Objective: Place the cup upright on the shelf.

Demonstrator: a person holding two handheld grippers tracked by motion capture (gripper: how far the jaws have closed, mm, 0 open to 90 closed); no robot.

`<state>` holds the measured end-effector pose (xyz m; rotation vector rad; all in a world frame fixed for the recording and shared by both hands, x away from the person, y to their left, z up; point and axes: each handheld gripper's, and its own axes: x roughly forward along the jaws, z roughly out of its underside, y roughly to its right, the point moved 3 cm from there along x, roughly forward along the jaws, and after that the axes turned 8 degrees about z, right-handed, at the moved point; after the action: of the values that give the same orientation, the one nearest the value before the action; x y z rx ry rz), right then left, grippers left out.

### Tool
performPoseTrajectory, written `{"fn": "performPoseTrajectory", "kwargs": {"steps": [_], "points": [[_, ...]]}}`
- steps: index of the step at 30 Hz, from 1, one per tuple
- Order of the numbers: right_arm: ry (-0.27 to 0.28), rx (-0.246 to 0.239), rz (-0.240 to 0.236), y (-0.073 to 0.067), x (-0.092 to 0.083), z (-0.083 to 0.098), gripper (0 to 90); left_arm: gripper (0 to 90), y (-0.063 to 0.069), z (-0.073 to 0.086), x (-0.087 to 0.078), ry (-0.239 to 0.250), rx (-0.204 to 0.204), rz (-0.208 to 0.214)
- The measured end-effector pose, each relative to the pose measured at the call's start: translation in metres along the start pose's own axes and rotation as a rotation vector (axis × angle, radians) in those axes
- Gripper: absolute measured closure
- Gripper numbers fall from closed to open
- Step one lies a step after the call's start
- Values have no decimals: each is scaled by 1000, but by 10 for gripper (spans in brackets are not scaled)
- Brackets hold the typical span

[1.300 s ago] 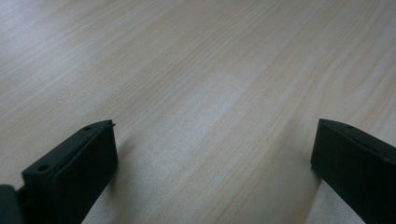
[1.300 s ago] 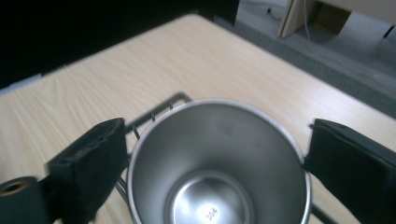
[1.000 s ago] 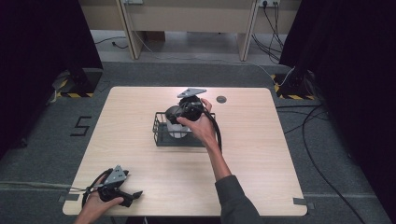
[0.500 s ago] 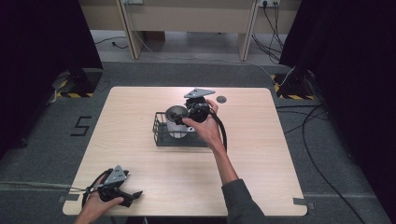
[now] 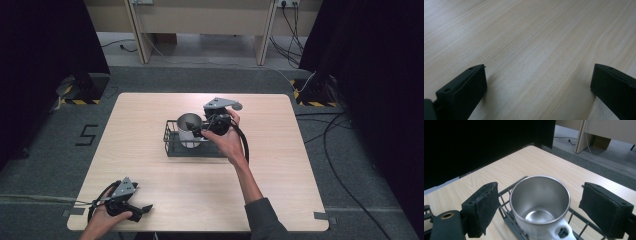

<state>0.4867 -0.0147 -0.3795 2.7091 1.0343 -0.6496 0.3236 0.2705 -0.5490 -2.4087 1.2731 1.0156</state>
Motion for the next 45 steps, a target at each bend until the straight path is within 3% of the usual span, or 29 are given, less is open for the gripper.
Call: {"fn": "performPoseTrajectory", "kwargs": {"steps": [28, 39, 45], "points": [[55, 35, 6, 9, -49, 37, 152, 0, 0, 0, 0, 0, 2, -1], [84, 60, 15, 10, -70, 64, 152, 0, 0, 0, 0, 0, 2, -2], [72, 52, 22, 9, -77, 80, 152, 0, 0, 0, 0, -2, 3, -3]]}}
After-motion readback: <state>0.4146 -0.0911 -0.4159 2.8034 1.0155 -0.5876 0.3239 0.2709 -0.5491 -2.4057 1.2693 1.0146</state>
